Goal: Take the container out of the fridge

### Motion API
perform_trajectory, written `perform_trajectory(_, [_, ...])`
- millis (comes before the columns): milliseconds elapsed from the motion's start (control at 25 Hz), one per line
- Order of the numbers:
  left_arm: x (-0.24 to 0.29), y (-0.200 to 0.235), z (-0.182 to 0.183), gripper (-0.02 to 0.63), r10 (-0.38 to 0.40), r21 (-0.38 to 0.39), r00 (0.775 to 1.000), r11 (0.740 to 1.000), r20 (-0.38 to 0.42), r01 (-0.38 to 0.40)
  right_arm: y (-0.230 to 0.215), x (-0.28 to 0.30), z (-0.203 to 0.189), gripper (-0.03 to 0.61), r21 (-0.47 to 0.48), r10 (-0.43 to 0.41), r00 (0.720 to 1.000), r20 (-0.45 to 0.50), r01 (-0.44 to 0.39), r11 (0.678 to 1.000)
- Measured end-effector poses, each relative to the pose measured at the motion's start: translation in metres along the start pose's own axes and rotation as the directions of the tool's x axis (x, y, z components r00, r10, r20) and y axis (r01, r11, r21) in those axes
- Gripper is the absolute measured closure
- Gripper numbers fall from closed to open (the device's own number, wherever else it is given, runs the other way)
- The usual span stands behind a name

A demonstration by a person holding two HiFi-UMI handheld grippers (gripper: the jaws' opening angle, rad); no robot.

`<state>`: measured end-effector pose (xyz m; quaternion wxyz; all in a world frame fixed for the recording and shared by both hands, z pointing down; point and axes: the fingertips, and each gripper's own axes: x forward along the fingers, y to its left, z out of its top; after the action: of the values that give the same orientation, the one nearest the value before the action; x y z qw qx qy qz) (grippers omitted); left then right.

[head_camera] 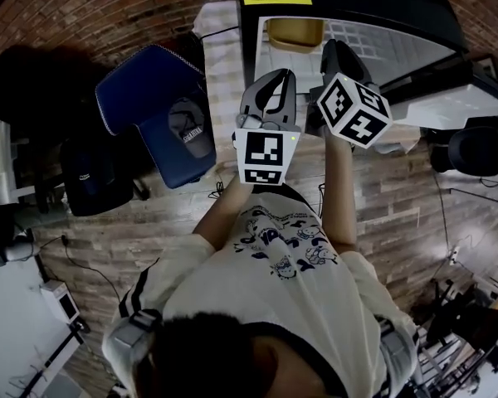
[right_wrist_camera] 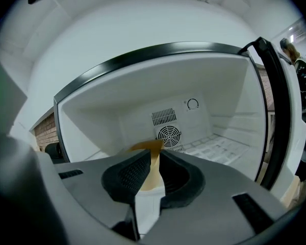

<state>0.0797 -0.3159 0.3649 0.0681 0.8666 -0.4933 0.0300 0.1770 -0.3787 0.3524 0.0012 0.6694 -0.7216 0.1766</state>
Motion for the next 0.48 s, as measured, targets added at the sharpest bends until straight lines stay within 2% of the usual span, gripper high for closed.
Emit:
perform_trajectory(200, [0.008, -0.003, 0.003, 0.591, 0.027, -0.008, 1.0, 1.0, -0.004, -0.027, -0.004, 0.013, 0.005, 0.524, 0.028, 0.019, 1.0, -0.016, -0.019, 0.999])
perform_trajectory(280, [0.011, -0.004, 0.003, 0.591, 0.036, -0.009, 0.999, 0.999, -0.005, -0.036, -0.005, 0.019, 0.003, 0.471, 0.042, 0.033, 0.999, -0.035, -0.032, 0.999])
perform_trajectory(480, [0.015, -0.003, 0.003, 0.591, 0.057, -0.006, 0.998, 0.998, -0.01, -0.057, -0.007, 0.033, -0.005, 0.468, 0.044, 0.046, 0.995, -0.094, -0.042, 0.998])
